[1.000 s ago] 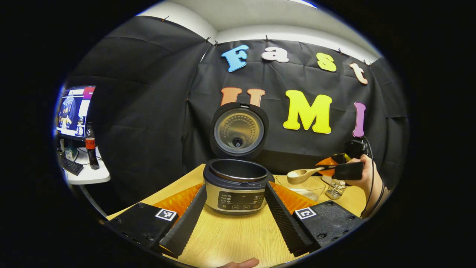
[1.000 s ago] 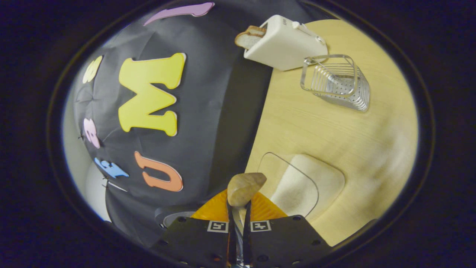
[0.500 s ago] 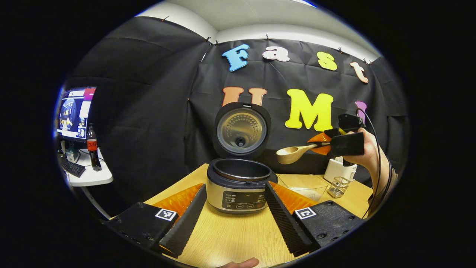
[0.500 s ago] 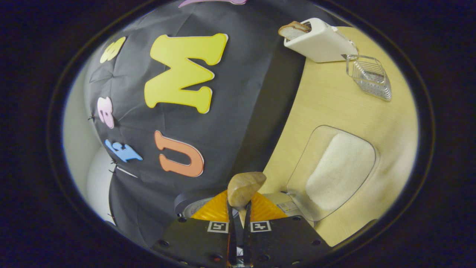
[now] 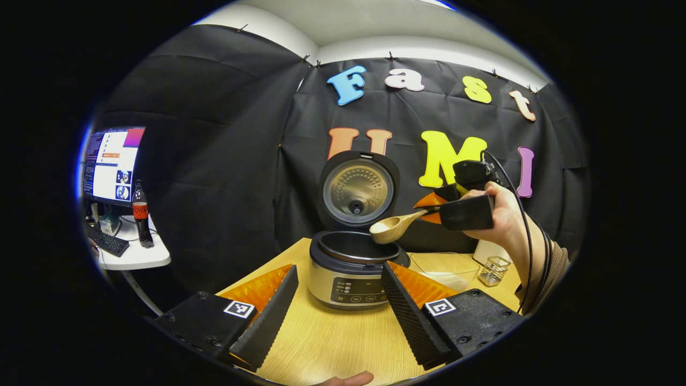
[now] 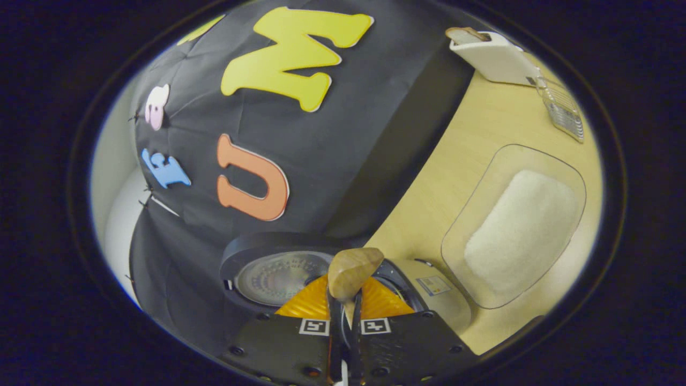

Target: Close the left gripper, press the button to open the rice cooker; take a wooden spoon from the chopstick holder with the right hand, scoop a spoonful of rice and pour it into the rice cooker, then put the wooden spoon back into the chopstick holder.

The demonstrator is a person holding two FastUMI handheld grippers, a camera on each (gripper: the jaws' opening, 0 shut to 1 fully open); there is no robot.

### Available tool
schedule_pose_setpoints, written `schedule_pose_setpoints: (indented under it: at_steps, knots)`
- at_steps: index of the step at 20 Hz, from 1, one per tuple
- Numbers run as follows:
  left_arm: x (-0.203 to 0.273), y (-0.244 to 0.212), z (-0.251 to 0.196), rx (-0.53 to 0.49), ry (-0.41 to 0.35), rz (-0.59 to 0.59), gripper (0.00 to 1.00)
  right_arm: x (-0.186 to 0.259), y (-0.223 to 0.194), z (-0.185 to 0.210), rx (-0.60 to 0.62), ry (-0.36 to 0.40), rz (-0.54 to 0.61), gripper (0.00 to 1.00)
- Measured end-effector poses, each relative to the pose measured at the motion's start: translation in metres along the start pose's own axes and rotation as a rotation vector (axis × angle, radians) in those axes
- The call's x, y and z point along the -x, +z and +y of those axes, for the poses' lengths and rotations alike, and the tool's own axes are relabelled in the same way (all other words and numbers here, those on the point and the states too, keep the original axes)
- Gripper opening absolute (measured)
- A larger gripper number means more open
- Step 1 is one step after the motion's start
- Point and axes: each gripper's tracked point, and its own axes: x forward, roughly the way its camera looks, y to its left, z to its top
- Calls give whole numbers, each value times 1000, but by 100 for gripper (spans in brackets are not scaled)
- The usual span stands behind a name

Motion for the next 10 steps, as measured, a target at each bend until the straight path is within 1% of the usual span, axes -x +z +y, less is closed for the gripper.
schedule_pose_setpoints:
  at_steps: [3, 5, 6, 10]
  knots:
    - [1, 1, 3, 13, 10, -1, 99, -9, -9, 4, 124, -49, -16, 4]
    - [1, 1, 5, 23, 15, 2, 99, -12, -15, 12, 200, -66, -24, 4]
    - [0, 0, 11, 26, 15, 3, 99, -14, -19, 15, 234, -72, -25, 6]
    - [0, 1, 16, 29, 27, 5, 99, -19, -31, 24, 347, -97, -32, 6]
